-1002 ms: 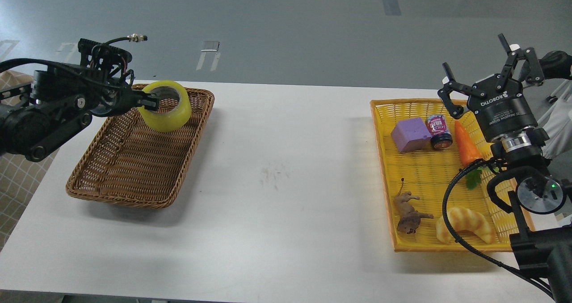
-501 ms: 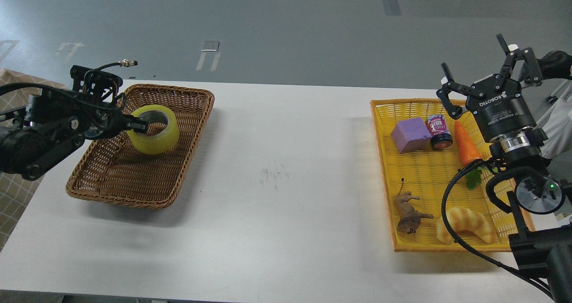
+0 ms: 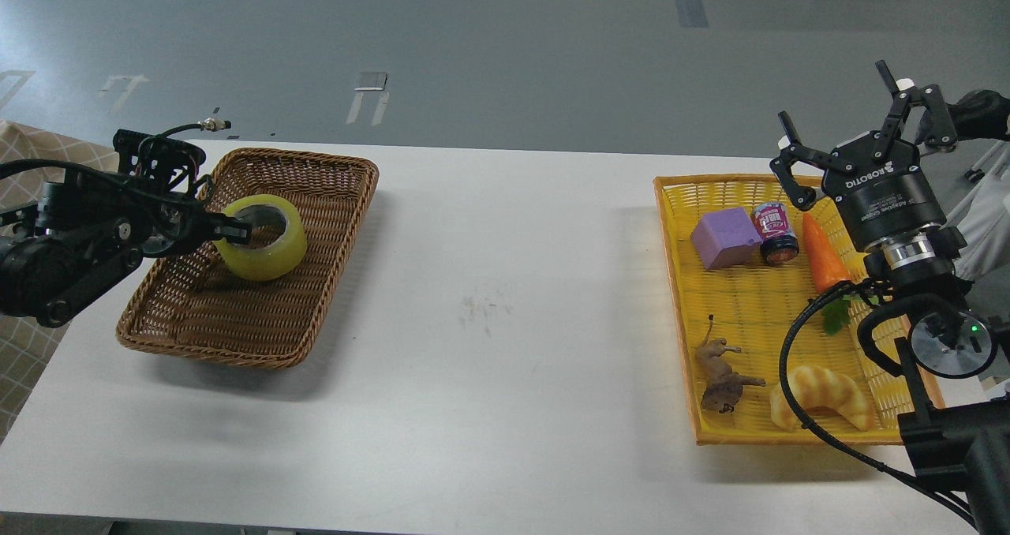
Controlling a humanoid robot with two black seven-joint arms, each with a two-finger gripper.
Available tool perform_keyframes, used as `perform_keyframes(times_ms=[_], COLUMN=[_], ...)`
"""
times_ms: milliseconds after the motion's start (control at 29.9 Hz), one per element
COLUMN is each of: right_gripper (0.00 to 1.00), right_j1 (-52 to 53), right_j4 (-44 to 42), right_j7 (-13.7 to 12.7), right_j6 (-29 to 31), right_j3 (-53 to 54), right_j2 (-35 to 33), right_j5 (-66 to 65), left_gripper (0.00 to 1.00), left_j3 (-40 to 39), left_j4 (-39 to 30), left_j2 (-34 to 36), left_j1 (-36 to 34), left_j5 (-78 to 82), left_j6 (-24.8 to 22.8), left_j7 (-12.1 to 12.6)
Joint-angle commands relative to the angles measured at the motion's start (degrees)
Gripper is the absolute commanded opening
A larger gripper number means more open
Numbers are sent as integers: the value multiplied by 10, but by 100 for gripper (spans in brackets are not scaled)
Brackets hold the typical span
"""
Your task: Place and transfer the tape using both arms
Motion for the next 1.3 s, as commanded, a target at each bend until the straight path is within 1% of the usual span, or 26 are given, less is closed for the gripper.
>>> perform_keyframes(times_ms=[0,33,67,100,134,234,401,501,601,769,835,969,1036,1069,1103,1170,1236,1270], right_gripper=[100,100,100,100,100,100,100,100,100,100,100,100,100,100,100,100,100,100], right_j1=[0,0,0,0,0,0,-1,0,0,0,3,14,22,25,30,37,53,56], right_j4=[-1,-1,-1,-1,-1,0,-1,0,0,0,0,-1,-2,-2,-5,-10,-24,-26], right_j7=[0,0,0,0,0,0,0,0,0,0,0,0,0,0,0,-1,-1,-2], right_j6=[0,0,0,0,0,0,0,0,0,0,0,0,0,0,0,0,0,0], right_j3=[0,0,0,0,0,0,-1,0,0,0,2,1,1,1,1,1,1,0], right_j2=[0,0,0,0,0,0,0,0,0,0,0,-2,-4,-5,-6,-6,-7,-7], right_j5=[0,0,0,0,0,0,0,0,0,-1,-1,-3,-4,-4,-4,-5,-6,-6], left_gripper=[3,28,44,65,66,75,76,78,79,80,81,83,83,83,86,91,97,98], left_j3=[0,1,0,0,0,0,0,-6,-9,-9,-10,-13,-20,-22,-23,-23,-28,-33], left_j4=[-2,-2,-2,-2,-2,-1,-2,-2,-9,-10,-10,-10,-14,-16,-18,-19,-25,-26], left_j2=[1,1,1,1,1,1,2,7,32,38,37,31,18,12,3,-5,-21,-25], left_j1=[-2,-2,-3,-3,-3,-3,-5,-12,-46,-107,-140,-172,-184,-185,-185,-185,-185,-185], left_j5=[-35,-54,-61,-69,-71,-72,-73,-76,-112,-237,-322,-437,-540,-564,-605,-638,-692,-706], left_j6=[0,0,0,1,1,1,12,13,11,5,3,4,3,3,2,2,1,2], left_j7=[0,0,0,0,0,0,-1,-3,-19,-42,-54,-65,-84,-91,-103,-116,-143,-149])
